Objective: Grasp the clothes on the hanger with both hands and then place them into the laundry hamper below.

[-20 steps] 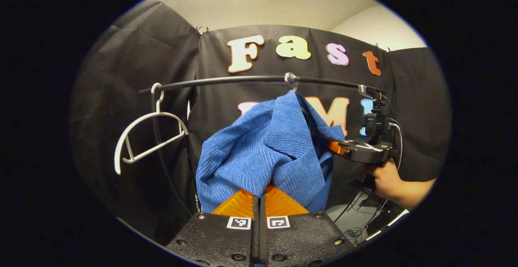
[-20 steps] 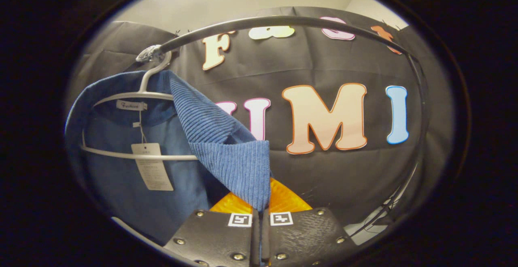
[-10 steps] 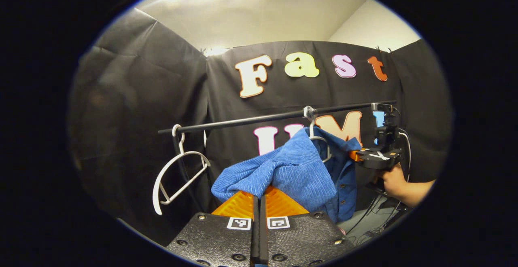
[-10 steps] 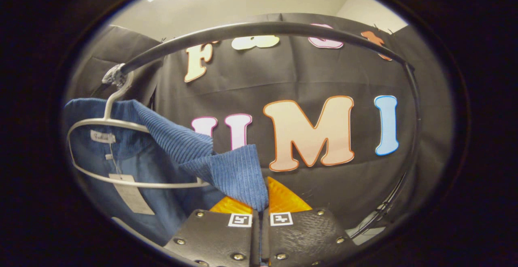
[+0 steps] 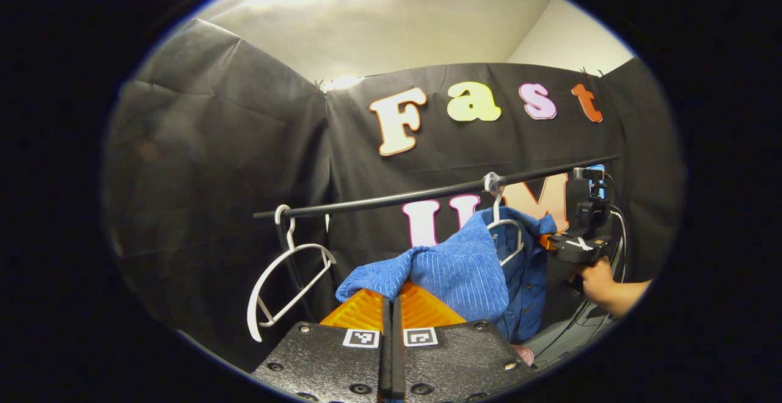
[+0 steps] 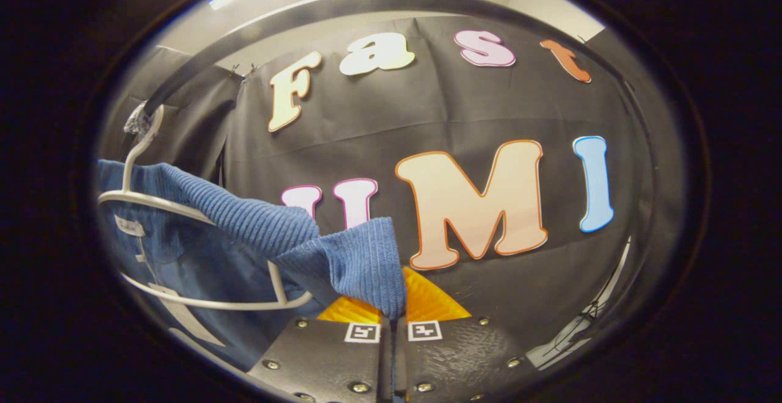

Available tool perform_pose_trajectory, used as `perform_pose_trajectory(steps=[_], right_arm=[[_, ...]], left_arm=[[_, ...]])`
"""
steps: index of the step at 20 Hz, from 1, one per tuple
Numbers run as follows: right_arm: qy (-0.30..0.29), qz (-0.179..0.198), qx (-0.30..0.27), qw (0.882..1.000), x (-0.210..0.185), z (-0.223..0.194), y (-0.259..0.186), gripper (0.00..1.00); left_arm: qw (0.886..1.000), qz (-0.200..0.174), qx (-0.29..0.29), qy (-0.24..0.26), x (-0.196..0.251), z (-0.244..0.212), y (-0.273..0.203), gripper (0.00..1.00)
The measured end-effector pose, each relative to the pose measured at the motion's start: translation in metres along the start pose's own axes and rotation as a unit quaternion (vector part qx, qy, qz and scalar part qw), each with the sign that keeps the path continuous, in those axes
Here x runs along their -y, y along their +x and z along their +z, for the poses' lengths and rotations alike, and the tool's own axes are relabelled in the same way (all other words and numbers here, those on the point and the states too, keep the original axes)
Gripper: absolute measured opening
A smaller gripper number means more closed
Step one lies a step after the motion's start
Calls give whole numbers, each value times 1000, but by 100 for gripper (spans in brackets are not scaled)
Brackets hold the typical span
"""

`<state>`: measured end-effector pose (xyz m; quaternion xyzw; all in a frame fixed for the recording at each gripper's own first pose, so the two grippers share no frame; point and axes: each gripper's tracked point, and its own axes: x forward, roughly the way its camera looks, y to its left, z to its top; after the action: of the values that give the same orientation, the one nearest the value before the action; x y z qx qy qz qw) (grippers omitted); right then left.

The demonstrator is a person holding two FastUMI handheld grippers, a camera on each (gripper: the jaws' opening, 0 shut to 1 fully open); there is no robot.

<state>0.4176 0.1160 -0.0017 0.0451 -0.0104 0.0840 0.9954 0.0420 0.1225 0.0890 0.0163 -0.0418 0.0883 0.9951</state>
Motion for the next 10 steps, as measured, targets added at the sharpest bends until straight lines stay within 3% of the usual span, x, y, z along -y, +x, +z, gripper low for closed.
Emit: perform_pose_trajectory(steps=[6, 10], right_arm=[[17, -4, 22, 1000, -4, 4, 36, 2], [6, -7, 38, 999, -3, 7, 36, 2]], left_arm=[[1000, 25, -17, 9, -22, -6, 12, 0], [999, 31, -45, -4, -28, -35, 24, 0]])
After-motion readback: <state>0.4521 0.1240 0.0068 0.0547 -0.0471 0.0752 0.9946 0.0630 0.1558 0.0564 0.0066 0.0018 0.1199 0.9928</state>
